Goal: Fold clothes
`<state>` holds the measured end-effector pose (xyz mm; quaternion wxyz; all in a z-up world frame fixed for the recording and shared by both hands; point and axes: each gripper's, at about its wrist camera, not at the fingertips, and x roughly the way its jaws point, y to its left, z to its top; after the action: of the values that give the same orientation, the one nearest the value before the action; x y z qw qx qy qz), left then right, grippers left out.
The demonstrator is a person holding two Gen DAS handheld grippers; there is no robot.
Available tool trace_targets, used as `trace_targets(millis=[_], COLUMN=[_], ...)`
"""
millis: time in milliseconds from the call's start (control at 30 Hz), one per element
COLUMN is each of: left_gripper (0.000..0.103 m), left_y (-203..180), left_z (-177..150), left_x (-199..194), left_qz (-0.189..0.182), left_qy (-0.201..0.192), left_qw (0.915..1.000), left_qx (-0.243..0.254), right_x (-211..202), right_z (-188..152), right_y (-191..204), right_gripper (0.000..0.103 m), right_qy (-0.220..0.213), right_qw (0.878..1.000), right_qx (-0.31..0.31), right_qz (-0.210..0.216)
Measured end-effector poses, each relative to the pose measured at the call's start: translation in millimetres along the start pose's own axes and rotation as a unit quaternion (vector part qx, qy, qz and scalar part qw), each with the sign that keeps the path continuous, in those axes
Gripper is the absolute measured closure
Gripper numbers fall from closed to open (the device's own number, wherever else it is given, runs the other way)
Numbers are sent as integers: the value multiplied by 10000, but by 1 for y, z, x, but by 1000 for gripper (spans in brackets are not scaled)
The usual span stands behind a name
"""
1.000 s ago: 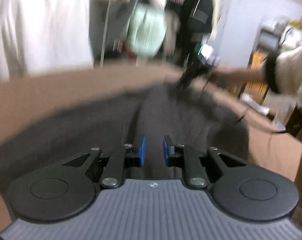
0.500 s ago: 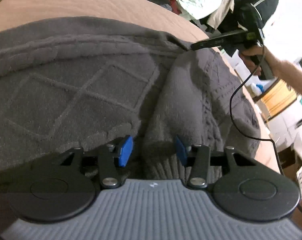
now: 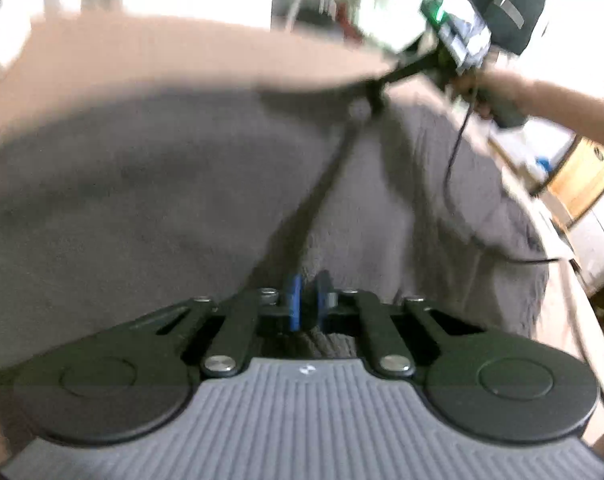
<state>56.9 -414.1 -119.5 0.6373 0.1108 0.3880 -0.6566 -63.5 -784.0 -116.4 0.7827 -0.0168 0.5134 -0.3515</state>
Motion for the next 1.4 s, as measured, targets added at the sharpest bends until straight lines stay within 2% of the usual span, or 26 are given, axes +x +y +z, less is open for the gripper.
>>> trace_targets(millis=[67,133,233,267,333,400,467,533,633,700,800,1000,1100,1200,1267,1333,1400], left_gripper=[98,97,97,98,97,82,69,59,46,21,8,8,8,8,8,11,11], left_y=[12,31,51,55,61,62,60,56,52,57,67,67,64,60,51,37,20], left_z=[7,7,-4,-10,-16,-16,-16,-16,-18,-20,-25,-29,-26,-23,-22,-20,-18], left_x=[-10,0,21,24,21,14,12,12,20,23,17,15,15,15,18,18,10], left_qz=[84,302,1041,1022,749,311,59,-73,-64,-117,-374,-474,-470,-161,357,872,1036], left_qy=[-257,-159,131,161,169,166,187,221,340,423,352,389,307,325,506,504,269], left_qw=[9995,9982,9919,9920,9929,9935,9935,9936,9932,9894,9788,9729,9712,9731,9780,9829,9891], left_qx=[-140,-499,-718,-729,-904,-1085,-1121,-1104,-1112,-1386,-1983,-2229,-2317,-2275,-1993,-1545,-1012], right_x=[-11,-6,12,19,19,20,15,6,-13,-20,-10,-12,-19,-27,-32,-37,-58], right_z=[14,25,32,32,22,8,-8,-28,-56,-75,-99,-128,-131,-135,-142,-152,-177], right_y=[-16,-20,-15,-15,-26,-34,-37,-34,-35,-33,-26,-1,4,5,5,6,9], right_gripper=[98,100,99,99,98,83,54,51,40,39,38,37,37,37,37,37,37], right_qy=[-281,-456,-477,-448,-475,-331,-190,-56,-187,-320,-333,-439,-382,-303,-199,-59,-88], right_qw=[9985,9970,9943,9924,9870,9824,9793,9784,9772,9751,9694,9575,9592,9580,9526,9453,9351], right_qx=[460,629,878,1049,1525,1838,2008,2047,2082,2145,2379,2827,2765,2775,2895,3041,3270], right_qz=[-5,-51,-383,-462,-192,7,167,288,376,455,513,379,453,658,916,1182,1361])
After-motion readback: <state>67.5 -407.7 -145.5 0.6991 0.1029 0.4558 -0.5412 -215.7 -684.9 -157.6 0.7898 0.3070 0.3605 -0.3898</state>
